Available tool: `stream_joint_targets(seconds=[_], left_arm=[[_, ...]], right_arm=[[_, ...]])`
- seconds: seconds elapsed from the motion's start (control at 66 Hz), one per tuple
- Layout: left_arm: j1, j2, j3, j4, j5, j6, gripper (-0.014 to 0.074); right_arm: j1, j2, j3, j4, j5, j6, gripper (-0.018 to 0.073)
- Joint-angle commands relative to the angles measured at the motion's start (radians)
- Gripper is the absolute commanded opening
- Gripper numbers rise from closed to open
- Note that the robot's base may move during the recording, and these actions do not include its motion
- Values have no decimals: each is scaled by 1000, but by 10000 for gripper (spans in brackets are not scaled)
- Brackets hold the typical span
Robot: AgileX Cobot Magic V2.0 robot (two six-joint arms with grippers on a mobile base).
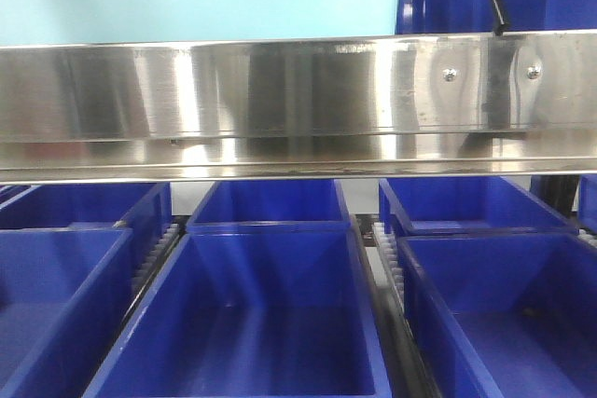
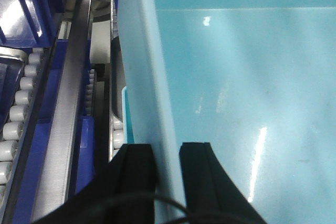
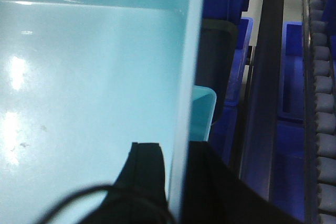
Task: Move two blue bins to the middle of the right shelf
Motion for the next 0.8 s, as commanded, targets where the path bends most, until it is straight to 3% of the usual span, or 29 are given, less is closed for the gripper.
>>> stream_joint_targets(seconds=[0.0,0.167,0.5,0.788], left_arm=[[-13,11,-15,-58,-14,2,-111],[-13,53,-15,-37,19,2,-111],[-13,66,-15,89,3,2,-111],[-13,90,-15,102,-35,2,-111]], right_arm=[[8,-4,-7,29,-46,-16,-153],[8,-4,-7,29,-46,-16,-153],[8,27,-7,41,-61,-16,-153],[8,36,-7,41,-44,25,-153]])
